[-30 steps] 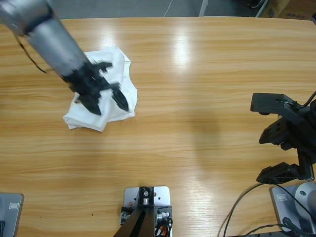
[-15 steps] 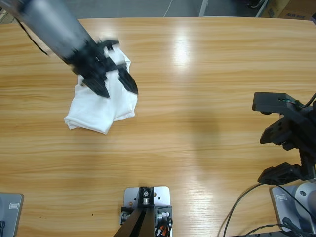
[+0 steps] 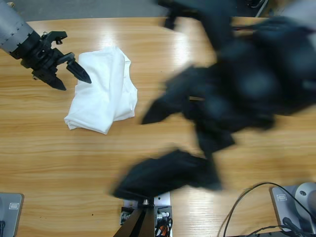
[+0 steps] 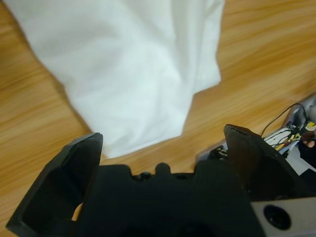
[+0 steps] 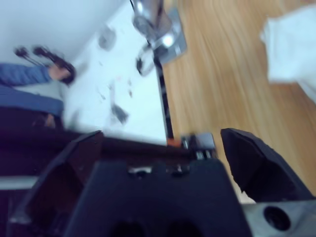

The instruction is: Fold clothes

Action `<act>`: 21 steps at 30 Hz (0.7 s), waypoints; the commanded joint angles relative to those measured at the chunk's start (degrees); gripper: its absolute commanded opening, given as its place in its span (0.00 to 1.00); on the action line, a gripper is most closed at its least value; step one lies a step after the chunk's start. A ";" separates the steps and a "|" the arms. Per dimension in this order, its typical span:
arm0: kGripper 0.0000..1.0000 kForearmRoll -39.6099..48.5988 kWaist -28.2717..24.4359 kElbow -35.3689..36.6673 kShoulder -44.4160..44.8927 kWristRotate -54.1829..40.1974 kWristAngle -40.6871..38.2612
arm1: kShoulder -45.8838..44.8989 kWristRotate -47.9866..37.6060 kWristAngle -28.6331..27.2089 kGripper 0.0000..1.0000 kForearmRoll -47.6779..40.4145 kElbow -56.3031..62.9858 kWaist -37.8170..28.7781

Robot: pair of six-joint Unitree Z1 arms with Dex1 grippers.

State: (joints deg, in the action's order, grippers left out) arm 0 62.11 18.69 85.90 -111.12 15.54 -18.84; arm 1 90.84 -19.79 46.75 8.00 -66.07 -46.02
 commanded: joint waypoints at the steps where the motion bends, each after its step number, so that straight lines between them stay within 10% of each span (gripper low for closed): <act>1: 0.95 -1.64 -1.90 -2.40 -2.10 -2.90 0.91 | 18.23 -13.50 3.45 0.96 -21.22 1.03 -2.32; 21: 0.95 -2.87 -3.83 -2.31 -4.90 -5.43 0.55 | 33.87 -16.65 4.21 0.91 -15.73 -0.11 -2.32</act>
State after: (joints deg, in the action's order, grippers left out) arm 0 59.81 15.35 85.08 -112.83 10.79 -18.83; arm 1 118.33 -35.59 49.83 -8.45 -64.50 -47.78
